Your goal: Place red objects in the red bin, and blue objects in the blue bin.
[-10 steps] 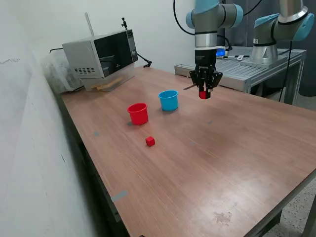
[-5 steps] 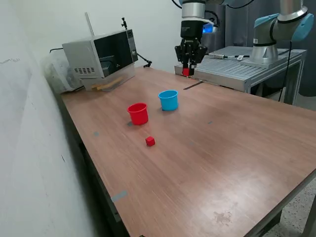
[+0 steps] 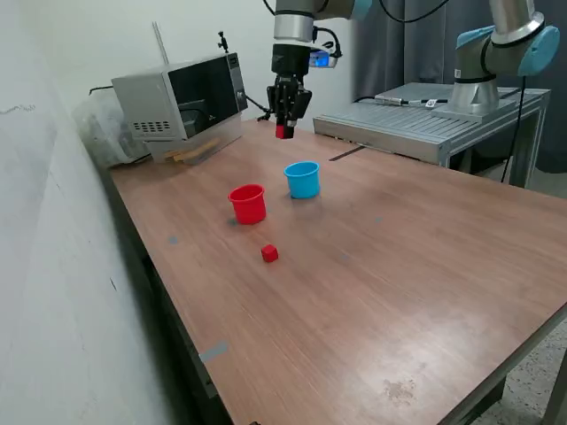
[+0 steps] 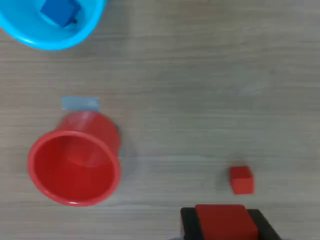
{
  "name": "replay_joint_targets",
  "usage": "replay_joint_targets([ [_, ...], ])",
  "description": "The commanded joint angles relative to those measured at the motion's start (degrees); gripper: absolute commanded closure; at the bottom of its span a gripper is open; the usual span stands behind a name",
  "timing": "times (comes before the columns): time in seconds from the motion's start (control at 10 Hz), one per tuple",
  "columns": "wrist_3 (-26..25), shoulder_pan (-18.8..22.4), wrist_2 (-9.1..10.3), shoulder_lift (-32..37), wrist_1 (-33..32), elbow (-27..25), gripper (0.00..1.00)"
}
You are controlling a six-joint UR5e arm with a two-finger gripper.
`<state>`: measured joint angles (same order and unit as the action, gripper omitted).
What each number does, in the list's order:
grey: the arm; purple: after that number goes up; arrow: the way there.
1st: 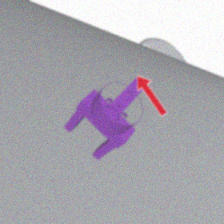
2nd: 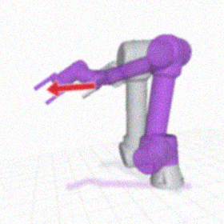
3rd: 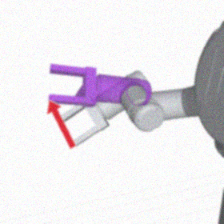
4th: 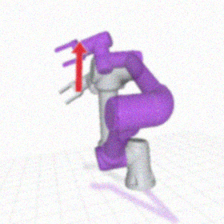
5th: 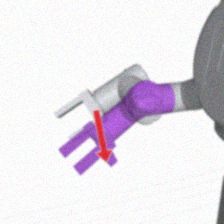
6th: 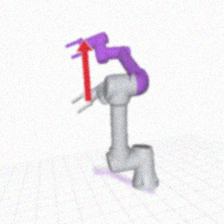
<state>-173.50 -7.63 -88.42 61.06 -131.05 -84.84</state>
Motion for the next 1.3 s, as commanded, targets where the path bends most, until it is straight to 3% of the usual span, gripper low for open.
replay_joint_targets([
  [0.0,0.01,-2.13,-0.09,-5.41,0.0,4.15,1.0],
  [0.7,0.01,-6.43,-0.79,-11.66,-0.35,9.95,1.0],
  [1.2,0.01,-7.32,-0.62,-12.46,-1.31,10.75,1.0],
])
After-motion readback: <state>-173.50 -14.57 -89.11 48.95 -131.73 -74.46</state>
